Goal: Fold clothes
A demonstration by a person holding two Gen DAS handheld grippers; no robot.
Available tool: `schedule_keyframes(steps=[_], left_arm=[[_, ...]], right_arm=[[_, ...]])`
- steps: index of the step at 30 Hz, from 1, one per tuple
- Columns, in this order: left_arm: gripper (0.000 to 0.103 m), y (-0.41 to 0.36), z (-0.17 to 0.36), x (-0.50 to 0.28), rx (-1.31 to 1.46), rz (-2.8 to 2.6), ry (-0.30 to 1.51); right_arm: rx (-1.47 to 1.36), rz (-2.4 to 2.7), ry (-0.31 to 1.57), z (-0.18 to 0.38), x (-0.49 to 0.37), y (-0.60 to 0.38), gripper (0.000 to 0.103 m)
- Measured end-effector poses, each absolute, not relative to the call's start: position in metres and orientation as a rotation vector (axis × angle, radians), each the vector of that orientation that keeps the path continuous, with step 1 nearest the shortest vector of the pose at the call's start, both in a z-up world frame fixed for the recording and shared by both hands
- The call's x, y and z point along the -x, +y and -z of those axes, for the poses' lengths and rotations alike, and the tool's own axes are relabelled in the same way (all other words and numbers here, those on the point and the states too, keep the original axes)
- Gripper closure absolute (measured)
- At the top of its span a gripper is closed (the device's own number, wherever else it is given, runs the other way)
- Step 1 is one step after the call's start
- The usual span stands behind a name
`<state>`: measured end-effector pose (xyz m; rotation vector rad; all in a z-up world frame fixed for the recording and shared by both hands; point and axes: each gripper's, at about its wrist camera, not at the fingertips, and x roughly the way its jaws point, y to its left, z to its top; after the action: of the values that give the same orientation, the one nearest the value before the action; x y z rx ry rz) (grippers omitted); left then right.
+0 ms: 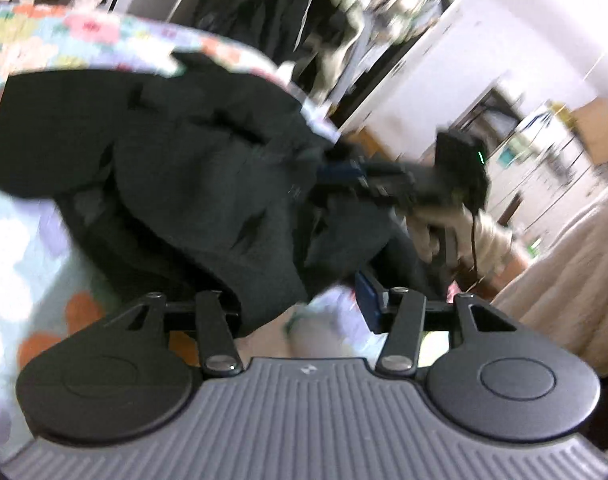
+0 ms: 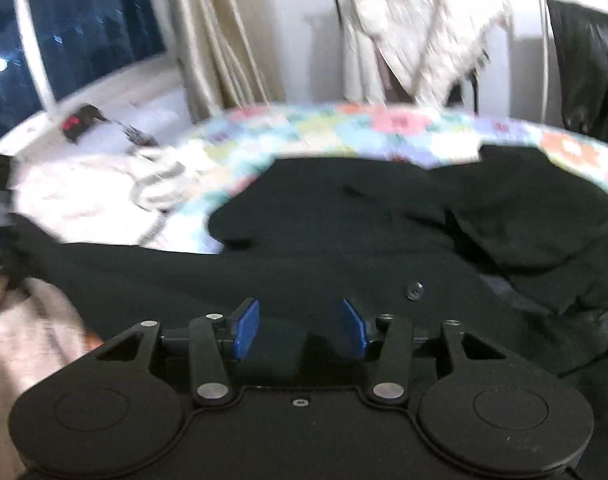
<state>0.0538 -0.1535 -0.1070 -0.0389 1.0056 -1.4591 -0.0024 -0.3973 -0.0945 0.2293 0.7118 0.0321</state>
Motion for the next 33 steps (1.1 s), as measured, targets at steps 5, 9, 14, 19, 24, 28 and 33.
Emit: schedule_keyframes(steps=[5,9,14,19,24,28,33], left_arm=[[0.054,-0.15,0.104,-0.041,-0.111,1.397,1.013],[0.045,-0.123,0.085,-0.049,-0.035,1.394,0.981],[0.037,-0.124,0.079,-0.072,0.019,1.289,0.935],[0.023,-0.194,0.098,-0.102,-0.092,1.156,0.856],[0.026,-0.292,0.159,-0.141,-0.327,0.975,0.931],[0.025,-0.332,0.197,-0.159,-0.361,0.954,1.002],[0.013,-0.353,0.21,-0.152,-0.396,0.955,0.872]], right_arm=[[-0.357,-0.088,0.92,0.171,-0.034,-0.402,0.05],[-0.295,-0.13,0.926,0.194,-0.016,-0.372,0.049],[-0.407,-0.183,0.91,0.194,-0.001,-0.368,0.049],[-0.413,-0.186,0.917,0.189,0.002,-0.368,0.049],[-0.385,-0.095,0.87,0.16,0.012,-0.375,0.051],[-0.318,0.13,0.737,0.103,0.053,-0.413,0.05],[-0.314,0.55,0.669,0.082,0.117,-0.487,0.046]])
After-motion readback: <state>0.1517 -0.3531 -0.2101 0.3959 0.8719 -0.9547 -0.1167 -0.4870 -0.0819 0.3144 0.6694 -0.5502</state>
